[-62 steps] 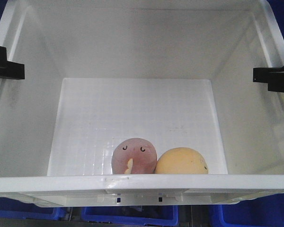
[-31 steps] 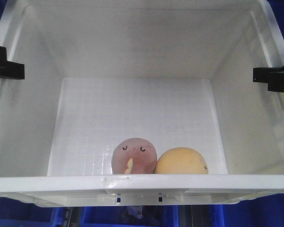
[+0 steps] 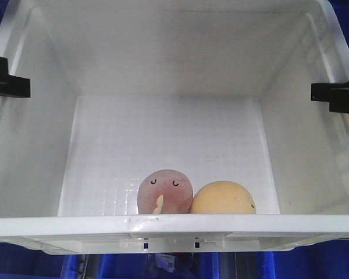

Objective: Place moving items into box and shelve
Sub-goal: 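Hold the crate rims with both grippers while driving to the roller shelf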

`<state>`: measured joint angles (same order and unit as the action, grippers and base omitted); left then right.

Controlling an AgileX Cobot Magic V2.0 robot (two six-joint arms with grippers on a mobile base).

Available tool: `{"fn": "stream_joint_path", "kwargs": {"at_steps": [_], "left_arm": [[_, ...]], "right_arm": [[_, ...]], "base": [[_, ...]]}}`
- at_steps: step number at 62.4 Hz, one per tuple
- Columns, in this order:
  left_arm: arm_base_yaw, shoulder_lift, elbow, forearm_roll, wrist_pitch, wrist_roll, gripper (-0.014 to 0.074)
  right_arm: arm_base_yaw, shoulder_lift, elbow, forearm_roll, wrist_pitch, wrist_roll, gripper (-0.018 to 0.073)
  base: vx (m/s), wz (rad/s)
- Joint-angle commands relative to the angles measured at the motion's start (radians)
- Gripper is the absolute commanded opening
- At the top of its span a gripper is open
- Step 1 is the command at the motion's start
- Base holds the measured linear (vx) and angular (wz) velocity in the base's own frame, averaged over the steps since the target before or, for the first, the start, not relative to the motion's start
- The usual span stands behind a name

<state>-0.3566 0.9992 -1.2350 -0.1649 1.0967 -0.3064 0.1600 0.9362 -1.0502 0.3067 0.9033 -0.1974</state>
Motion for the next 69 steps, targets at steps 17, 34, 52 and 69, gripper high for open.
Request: {"fn": "stream_joint_path", "kwargs": {"at_steps": [17,34,52,69], "left_arm": [[-0.003,-0.022,-0.052,-0.027,-0.145,0.011,-0.0003],[-0.003,-0.022,-0.052,-0.027,-0.145,0.011,-0.0003],[-0.003,-0.022,-0.052,-0.021,-0.152,0.011,-0.0003],[-0.003,-0.022,-0.052,-0.02,-0.153,0.011,-0.0003]], "right_arm": [[-0.001,-0.021,-0.045,0.034,-0.131,-0.028,-0.0006],[-0.001,-0.021,-0.045,0.034,-0.125,-0.028,-0.0006],[-0.001,-0.021,-0.045,0.034,-0.13,-0.028,-0.0006],[-0.001,-0.021,-0.045,0.034,-0.13,-0.028,-0.0006]], "base": [[0.0,0.0],[0.0,0.0],[0.0,0.0],[0.0,0.0]]}}
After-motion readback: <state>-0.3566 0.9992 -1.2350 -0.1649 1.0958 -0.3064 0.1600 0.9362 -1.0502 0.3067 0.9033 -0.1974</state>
